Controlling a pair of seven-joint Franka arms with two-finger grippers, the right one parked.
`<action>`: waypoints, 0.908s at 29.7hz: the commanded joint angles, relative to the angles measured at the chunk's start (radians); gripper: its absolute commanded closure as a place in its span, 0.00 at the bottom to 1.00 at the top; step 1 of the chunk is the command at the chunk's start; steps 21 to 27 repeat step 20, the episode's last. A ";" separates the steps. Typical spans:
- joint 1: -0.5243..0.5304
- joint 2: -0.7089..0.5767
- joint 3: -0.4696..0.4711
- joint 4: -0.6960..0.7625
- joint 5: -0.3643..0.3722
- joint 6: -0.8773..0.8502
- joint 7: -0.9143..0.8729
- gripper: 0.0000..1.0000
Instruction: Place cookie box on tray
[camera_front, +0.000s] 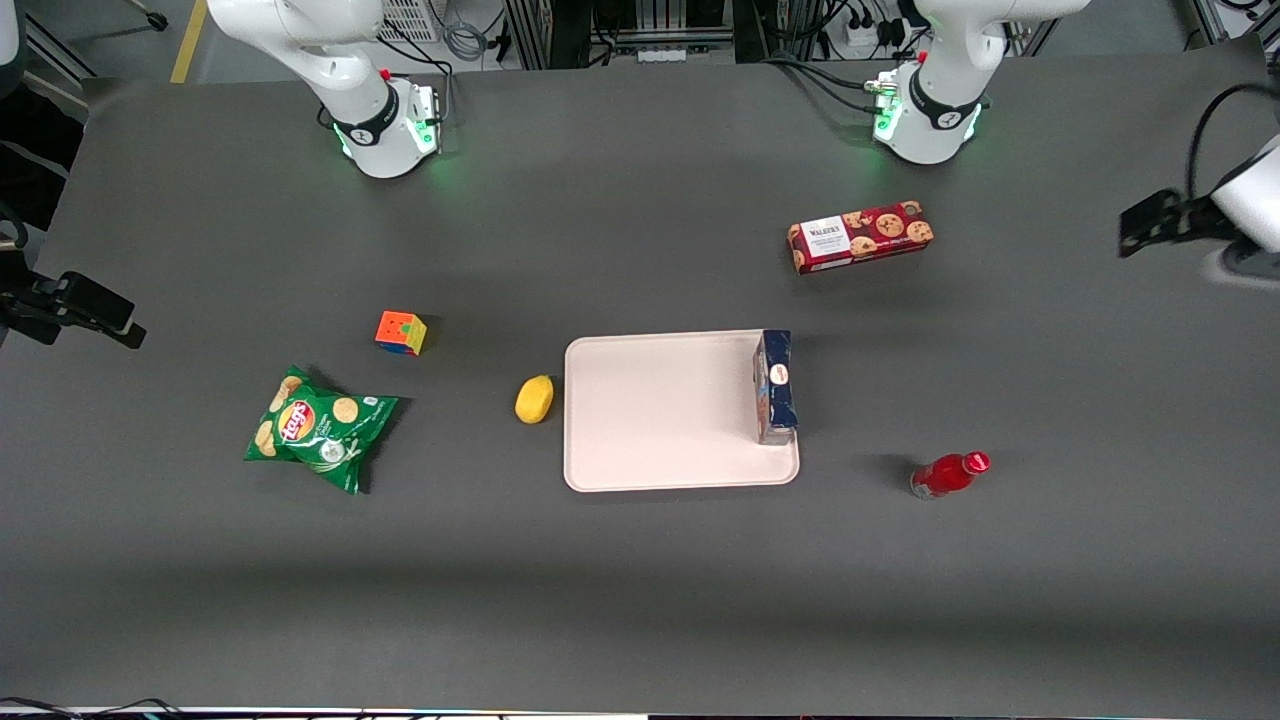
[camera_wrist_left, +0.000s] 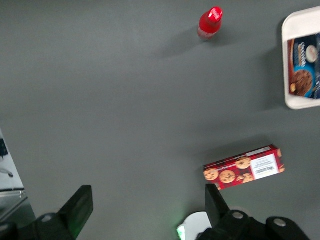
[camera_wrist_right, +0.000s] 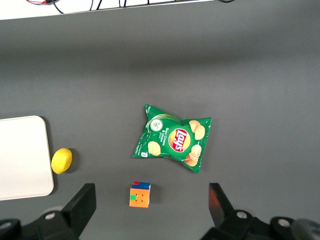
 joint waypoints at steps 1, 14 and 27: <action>0.004 -0.016 0.003 0.030 -0.029 -0.002 0.012 0.00; 0.007 -0.014 0.001 0.055 -0.042 -0.003 0.005 0.00; 0.011 -0.029 0.001 0.062 -0.036 -0.014 0.007 0.00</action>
